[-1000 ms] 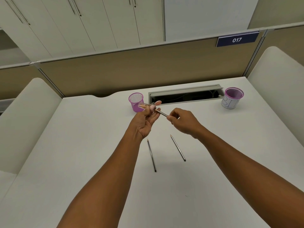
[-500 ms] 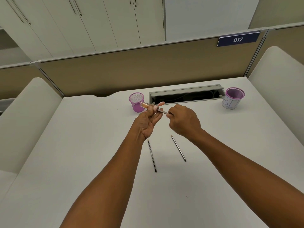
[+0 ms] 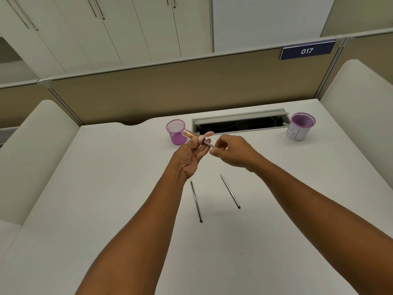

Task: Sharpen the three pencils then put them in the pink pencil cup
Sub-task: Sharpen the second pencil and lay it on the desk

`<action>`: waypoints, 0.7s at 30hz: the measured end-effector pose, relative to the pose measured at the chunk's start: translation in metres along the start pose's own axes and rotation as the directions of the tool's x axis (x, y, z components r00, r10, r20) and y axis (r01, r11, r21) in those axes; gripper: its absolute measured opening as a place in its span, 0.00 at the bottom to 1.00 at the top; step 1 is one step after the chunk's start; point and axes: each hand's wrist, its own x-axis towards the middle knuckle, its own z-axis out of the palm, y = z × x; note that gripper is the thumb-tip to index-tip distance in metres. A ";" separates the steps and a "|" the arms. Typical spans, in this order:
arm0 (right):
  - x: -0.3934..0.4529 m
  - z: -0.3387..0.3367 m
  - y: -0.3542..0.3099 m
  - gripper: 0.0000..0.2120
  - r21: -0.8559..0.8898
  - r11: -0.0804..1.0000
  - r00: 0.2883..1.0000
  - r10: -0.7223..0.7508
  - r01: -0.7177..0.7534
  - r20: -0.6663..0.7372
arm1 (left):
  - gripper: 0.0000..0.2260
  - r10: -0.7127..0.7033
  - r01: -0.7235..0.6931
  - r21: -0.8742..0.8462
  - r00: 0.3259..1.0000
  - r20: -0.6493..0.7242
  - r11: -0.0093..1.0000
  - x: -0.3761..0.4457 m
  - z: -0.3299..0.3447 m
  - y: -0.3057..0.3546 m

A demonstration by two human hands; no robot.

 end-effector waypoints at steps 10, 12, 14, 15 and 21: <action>0.005 0.008 0.003 0.12 -0.344 0.930 0.969 -0.191 0.129 -0.156 | 0.08 0.013 -0.013 0.043 1.000 0.008 0.999 0.001 0.000 0.004; 0.009 0.003 0.001 0.16 -0.137 0.989 0.994 -0.069 0.057 -0.085 | 0.08 0.005 -0.006 0.059 1.000 0.018 0.998 -0.001 -0.001 0.004; 0.009 -0.003 -0.001 0.16 0.118 0.990 0.996 0.070 -0.076 0.047 | 0.08 -0.003 0.001 0.067 1.000 0.028 0.998 0.000 -0.002 0.004; 0.009 -0.006 -0.001 0.17 0.218 0.965 0.985 0.122 -0.147 0.126 | 0.08 -0.005 0.003 0.070 1.000 0.027 0.998 0.000 -0.002 0.004; 0.010 -0.006 0.004 0.17 0.152 0.979 0.981 0.114 -0.138 0.155 | 0.08 -0.007 0.007 0.079 1.000 -0.006 0.997 0.003 -0.005 -0.005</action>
